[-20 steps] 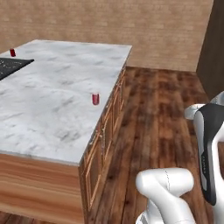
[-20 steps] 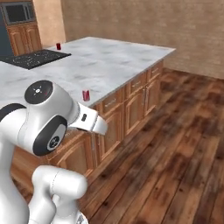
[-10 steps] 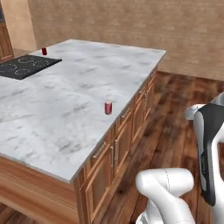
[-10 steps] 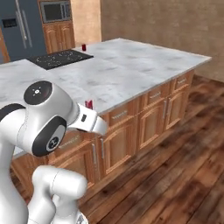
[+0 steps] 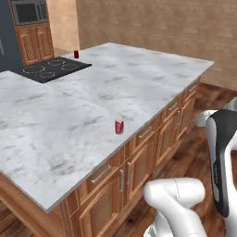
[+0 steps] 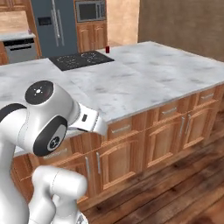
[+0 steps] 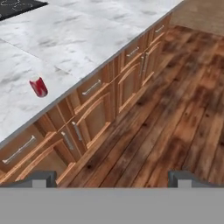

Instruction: Four empty soda cans are scattered around the kitchen. Gather all the cans and cluster them next to the stove for recycling.

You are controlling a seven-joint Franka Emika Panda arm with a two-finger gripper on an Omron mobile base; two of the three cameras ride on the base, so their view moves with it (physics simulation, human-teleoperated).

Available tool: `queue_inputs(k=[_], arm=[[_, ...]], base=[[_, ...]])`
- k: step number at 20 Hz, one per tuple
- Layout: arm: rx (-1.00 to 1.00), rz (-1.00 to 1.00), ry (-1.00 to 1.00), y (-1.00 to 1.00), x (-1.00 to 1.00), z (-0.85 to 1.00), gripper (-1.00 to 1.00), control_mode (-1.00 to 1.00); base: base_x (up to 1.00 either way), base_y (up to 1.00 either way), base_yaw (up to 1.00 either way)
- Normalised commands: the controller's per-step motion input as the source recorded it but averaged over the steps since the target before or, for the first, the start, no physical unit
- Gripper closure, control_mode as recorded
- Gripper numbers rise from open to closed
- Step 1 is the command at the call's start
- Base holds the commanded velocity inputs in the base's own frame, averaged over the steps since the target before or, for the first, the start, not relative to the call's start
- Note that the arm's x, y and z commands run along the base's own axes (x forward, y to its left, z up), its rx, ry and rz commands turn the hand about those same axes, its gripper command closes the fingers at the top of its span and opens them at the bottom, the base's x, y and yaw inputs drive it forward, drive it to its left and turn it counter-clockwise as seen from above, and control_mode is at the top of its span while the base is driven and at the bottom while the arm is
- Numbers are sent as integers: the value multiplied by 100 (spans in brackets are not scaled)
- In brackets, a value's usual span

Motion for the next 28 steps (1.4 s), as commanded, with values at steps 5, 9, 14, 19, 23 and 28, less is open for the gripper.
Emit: queue_inputs(k=[5,9,14,19,23,28], arm=[[0,0,0,0,0,0,-100,100],[0,0,0,0,0,0,-100,100],[0,0,0,0,0,0,-100,100],[0,0,0,0,0,0,-100,100],[0,0,0,0,0,0,-100,100],[0,0,0,0,0,0,-100,100]], base=[[31,-50,39],[9,-27,37],[0,2,37],[2,2,38],[0,0,36],[3,0,35]])
